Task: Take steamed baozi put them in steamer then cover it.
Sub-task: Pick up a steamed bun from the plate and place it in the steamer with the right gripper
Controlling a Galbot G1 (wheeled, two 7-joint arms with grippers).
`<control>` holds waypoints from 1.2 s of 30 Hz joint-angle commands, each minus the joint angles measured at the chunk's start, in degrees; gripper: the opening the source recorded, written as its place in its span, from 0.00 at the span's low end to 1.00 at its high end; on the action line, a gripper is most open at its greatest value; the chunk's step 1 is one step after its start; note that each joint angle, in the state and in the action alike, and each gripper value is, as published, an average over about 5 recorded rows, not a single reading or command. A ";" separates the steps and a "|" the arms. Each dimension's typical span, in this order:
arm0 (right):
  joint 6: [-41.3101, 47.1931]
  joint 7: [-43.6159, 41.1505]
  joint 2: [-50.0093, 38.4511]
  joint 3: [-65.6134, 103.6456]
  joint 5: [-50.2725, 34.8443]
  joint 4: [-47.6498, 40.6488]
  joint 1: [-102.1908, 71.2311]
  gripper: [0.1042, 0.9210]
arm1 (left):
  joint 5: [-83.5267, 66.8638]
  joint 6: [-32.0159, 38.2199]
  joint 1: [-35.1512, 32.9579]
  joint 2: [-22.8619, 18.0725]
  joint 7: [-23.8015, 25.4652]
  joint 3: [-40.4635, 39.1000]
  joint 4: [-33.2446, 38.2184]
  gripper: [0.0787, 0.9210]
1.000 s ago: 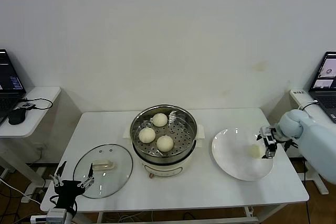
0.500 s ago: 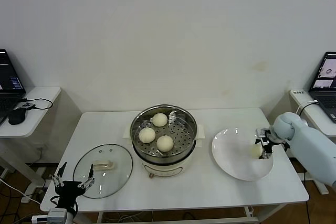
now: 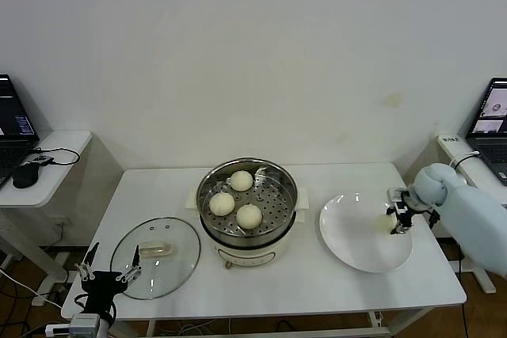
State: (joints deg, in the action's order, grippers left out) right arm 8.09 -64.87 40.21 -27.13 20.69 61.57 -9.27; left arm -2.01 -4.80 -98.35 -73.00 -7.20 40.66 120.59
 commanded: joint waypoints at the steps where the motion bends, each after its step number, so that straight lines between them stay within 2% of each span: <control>1: 4.57 -1.37 -7.29 -10.16 -10.81 11.15 11.94 0.59 | -0.14 -0.04 0.19 0.22 0.02 -0.07 0.21 0.88; 8: 10.99 -0.27 -7.15 -25.22 -23.51 21.08 32.53 0.60 | 0.00 -0.40 0.75 0.00 0.05 -1.22 1.21 0.88; 13: 15.56 2.74 -0.71 -34.12 -32.32 23.56 43.95 0.61 | 0.09 -0.51 0.78 -0.12 0.10 -1.77 1.94 0.88; 21: 23.94 10.06 11.88 -37.72 -44.58 24.01 46.56 0.63 | 0.21 -0.83 0.97 -0.54 0.09 -1.88 2.48 0.88; 36: 28.02 14.69 24.57 -39.28 -41.20 15.79 33.95 0.63 | -0.29 -0.62 0.77 -0.68 0.02 -0.54 1.59 0.88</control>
State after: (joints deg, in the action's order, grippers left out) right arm 32.46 -53.27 56.81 -63.60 -18.54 79.96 27.75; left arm -2.18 -5.50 -97.59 -73.66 -7.16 39.98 122.31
